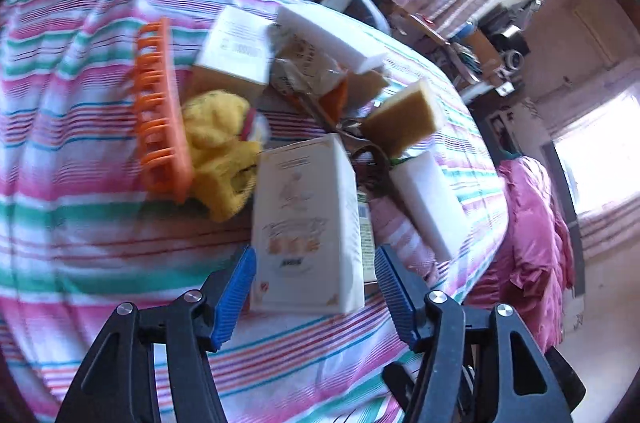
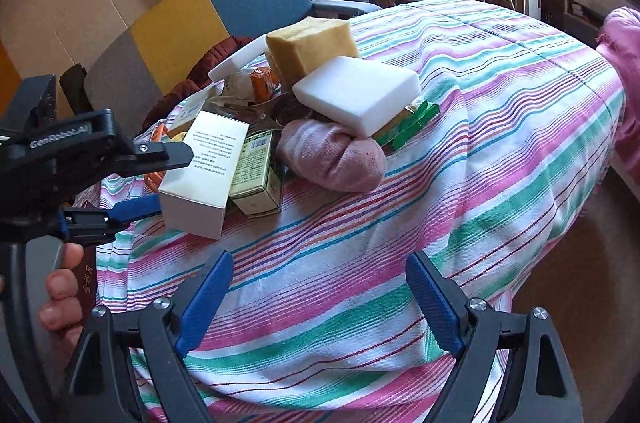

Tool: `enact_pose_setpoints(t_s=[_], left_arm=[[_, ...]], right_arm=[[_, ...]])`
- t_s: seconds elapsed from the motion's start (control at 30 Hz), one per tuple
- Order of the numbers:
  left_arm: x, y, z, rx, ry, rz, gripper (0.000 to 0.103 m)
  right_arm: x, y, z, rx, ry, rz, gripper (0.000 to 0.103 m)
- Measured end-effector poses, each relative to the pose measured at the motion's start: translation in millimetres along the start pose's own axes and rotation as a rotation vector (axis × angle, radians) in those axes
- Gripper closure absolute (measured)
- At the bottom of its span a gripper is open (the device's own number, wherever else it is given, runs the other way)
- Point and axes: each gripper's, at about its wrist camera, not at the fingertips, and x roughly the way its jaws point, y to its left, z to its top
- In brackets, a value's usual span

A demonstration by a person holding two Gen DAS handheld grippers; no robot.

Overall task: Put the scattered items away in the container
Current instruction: 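Grasp the white box with the left tool while the right tool grasps the green-labelled box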

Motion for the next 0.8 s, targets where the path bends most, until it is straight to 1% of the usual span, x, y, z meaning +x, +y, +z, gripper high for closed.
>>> enact_pose_setpoints(t_s=[0.1,0.13,0.17,0.27,0.3,0.33,0.37,0.43,0.5,0.67,0.7,0.77,0.8], left_arm=[[11.8,-4.4,-2.2,0.010,0.007,-0.007,0.040],[18.2,-4.4,-3.1,0.007,0.021,0.006,0.040],[21.3,-2.3,-3.6,-0.007,0.014,0.004,0.036],[23.9,2.9,-4.7,-0.033,-0.007,-0.022,0.032],[23.3,3.3,-5.4,-0.019,-0.009,-0.024,0.032],[20.4,1.3,-6.8,0.017,-0.026,-0.007,0.032],[15.7,-1.4,-8.4,0.052,-0.049,0.020,0.032],[8.4,-2.6,-10.5,0.083,-0.065,0.048,0.034],[2.0,2.3,-13.0,0.070,-0.059,0.051,0.039],[-17.2,15.8,-26.6,0.075,-0.083,0.088,0.040],[-20.2,17.8,-27.4,0.071,-0.084,0.084,0.042],[-23.5,21.1,-27.2,0.054,-0.079,0.069,0.044],[-25.4,22.9,-27.0,0.048,-0.078,0.065,0.047]], right_arm=[[3.9,-0.6,0.6,0.003,0.011,0.002,0.014],[4.4,-0.6,0.8,0.003,0.011,0.002,0.014],[4.4,-0.6,0.8,0.003,0.011,0.001,0.014],[4.3,-0.3,1.9,-0.005,0.010,-0.002,0.014],[4.3,-0.5,2.5,-0.007,0.011,-0.003,0.014],[4.4,-0.8,3.1,-0.008,0.011,-0.004,0.014],[4.3,-0.9,3.8,-0.009,0.010,-0.004,0.014],[4.7,0.3,5.6,-0.017,0.005,-0.008,0.014],[6.2,2.2,7.9,-0.023,0.005,0.001,0.014],[8.4,15.7,14.9,-0.067,-0.010,0.033,0.014],[10.6,19.7,17.5,-0.085,-0.014,0.035,0.014],[21.2,28.0,23.5,-0.131,-0.001,0.036,0.017],[28.4,30.9,26.8,-0.148,0.015,0.029,0.025]])
